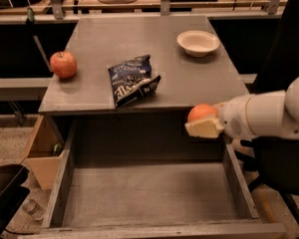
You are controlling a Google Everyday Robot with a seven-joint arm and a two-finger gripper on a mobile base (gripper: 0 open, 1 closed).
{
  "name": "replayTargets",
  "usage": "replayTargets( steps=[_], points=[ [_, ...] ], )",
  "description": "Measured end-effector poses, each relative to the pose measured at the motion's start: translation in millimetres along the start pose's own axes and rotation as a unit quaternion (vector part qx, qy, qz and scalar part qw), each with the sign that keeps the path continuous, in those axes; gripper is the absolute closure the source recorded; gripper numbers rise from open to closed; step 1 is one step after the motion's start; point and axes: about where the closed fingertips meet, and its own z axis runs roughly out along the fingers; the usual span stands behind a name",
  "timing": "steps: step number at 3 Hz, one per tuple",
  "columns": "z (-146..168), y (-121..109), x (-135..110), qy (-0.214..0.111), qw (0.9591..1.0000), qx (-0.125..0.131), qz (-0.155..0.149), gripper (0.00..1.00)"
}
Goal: Place orange into top drawer
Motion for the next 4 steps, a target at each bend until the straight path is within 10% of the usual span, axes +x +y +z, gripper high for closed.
replayTargets(
  steps=[2, 4],
  points=[
    [26, 85, 58, 0.019, 0.9985, -0.047, -0.023, 1.00],
    [99, 80, 83, 0.040, 0.9900, -0.135, -0.001, 1.00]
  ],
)
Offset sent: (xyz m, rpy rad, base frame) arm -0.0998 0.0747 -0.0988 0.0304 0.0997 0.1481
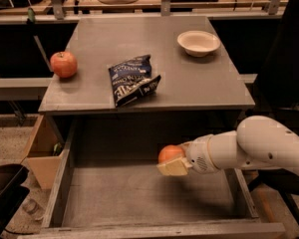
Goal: Place orange into top drawer
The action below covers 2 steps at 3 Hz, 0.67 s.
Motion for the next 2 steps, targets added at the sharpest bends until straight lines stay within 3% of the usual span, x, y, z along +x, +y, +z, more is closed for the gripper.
replayTargets(
  steps=[2],
  points=[
    [72, -8, 9, 0.026, 0.9982, -0.054, 0.005, 1.00]
  ],
)
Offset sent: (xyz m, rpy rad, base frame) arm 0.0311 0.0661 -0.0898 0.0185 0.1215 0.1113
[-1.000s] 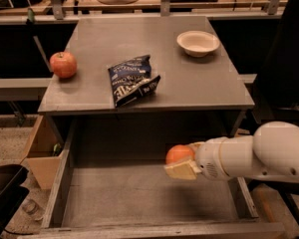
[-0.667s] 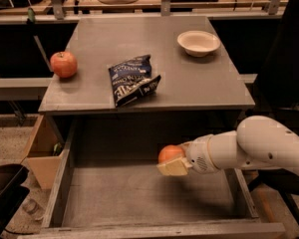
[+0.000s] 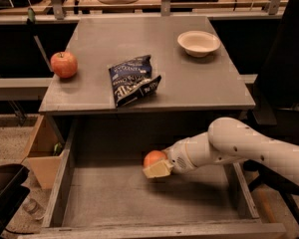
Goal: Place orange into top drawer
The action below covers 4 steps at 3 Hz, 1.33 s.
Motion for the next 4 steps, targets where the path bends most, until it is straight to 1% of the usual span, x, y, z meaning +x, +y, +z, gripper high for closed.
replayTargets(
  steps=[1, 2, 4],
  points=[
    [28.8, 5.4, 8.3, 0.009, 0.9999, -0.013, 0.001, 1.00],
    [29.9, 6.2, 8.4, 0.009, 0.9999, -0.014, 0.000, 0.84],
    [32.0, 8.1, 8.5, 0.010, 0.9998, -0.017, -0.001, 0.36]
  ],
)
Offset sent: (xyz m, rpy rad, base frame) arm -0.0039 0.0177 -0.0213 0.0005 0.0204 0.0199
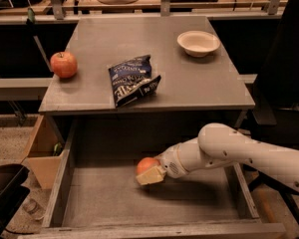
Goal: Place orange into top drawer
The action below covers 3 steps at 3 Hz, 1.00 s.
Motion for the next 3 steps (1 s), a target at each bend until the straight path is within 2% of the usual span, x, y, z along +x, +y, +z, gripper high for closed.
replayTargets(
  steps=[1, 2, 3],
  points=[
    [1.1, 0.9, 0.1, 0.001, 1.0000, -0.001, -0.001, 0.12],
    [2.2, 1.8, 0.1, 0.001, 1.0000, -0.003, -0.001, 0.00],
    [2.2, 1.8, 0.1, 0.001, 1.0000, -0.003, -0.001, 0.00]
  ],
)
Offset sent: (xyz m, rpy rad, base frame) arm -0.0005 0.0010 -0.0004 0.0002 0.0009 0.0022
